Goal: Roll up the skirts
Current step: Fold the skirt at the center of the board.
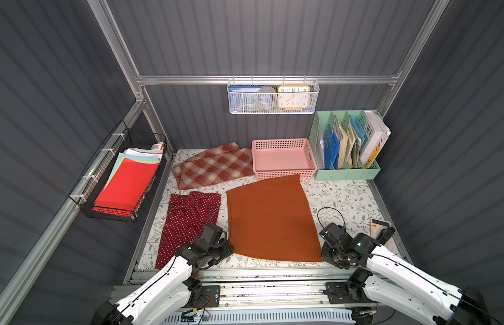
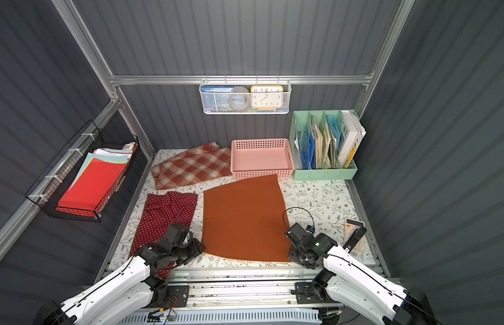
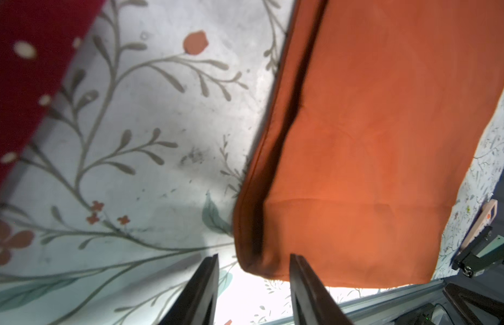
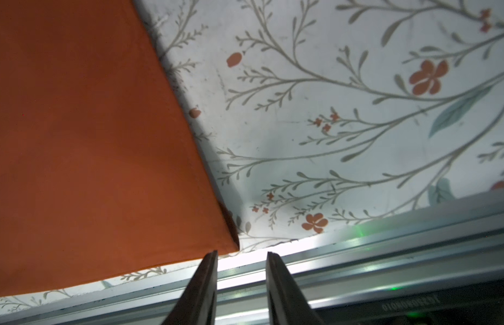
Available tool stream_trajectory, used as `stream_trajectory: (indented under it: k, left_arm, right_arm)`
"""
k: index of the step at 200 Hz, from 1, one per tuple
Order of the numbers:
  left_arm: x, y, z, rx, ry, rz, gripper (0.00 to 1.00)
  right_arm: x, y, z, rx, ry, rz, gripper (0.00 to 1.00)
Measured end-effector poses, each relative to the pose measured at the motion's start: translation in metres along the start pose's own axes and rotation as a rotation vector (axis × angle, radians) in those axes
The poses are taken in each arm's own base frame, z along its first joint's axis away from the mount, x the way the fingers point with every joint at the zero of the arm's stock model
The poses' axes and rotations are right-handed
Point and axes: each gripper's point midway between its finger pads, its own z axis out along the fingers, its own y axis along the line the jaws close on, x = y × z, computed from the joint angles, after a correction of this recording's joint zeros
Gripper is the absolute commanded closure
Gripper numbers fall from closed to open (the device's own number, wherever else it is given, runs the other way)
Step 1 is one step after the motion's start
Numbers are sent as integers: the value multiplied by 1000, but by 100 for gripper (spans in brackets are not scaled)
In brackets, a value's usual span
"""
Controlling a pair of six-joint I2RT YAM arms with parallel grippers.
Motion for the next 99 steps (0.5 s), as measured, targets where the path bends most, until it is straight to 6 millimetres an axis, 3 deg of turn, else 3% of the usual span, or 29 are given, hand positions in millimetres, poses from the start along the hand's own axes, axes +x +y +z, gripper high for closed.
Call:
stream_trajectory:
  k: [49,99]
  left_arm:
    - [-3,-4,9,-13,-15,-8,77]
    - [-5,-4,10,-17,-28,-24,86]
  right_arm:
    - [2,-2,3,20,7,6,64]
    - [3,1,4,10,10,10,64]
